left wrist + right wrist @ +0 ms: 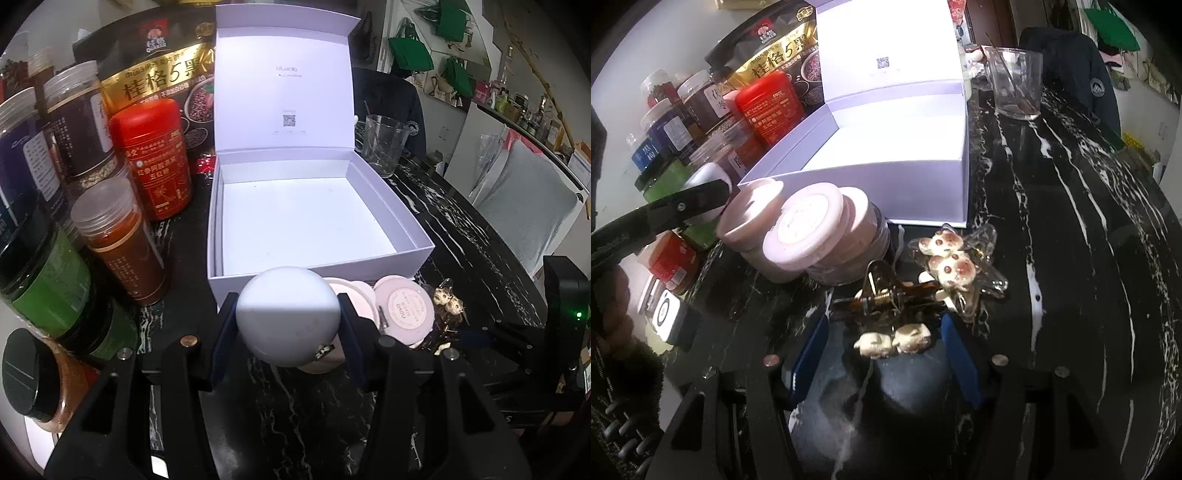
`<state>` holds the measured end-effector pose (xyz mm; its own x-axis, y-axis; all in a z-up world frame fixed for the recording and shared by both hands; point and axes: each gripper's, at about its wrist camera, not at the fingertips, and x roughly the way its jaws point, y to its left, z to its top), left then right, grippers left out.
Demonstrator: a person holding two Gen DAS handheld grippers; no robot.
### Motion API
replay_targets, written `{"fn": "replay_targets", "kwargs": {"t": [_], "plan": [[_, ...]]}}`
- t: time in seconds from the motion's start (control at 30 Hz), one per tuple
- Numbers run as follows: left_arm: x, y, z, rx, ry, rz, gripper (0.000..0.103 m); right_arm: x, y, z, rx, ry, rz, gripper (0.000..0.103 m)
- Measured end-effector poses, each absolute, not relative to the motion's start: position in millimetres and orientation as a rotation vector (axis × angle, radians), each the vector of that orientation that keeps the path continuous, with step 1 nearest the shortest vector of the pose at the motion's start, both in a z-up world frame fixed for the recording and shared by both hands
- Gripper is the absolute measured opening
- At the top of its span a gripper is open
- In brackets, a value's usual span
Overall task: Organize objects
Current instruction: 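Grasp the gold flowered hair claw clip with the right tool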
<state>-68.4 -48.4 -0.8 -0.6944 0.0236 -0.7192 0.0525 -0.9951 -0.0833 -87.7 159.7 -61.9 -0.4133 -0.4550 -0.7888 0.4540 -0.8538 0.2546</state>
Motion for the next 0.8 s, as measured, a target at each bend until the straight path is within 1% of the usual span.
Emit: {"fn": "replay_targets", "kwargs": {"t": [0.4,0.6,0.8], "plan": [[-59,-55,0,1.215,0.165,-2.854,0.049,-88,148,-64,1.215,0.089,-2.307,0.064],[-54,-54,1,1.211,0.163,-2.864,0.049,-81,150,-64,1.196,0.083,-2.311,0.058],[-49,-51,1,1.225,0.163,-2.857,0.049,-73,154,-63,1.188,0.075,-2.306,0.058]]}}
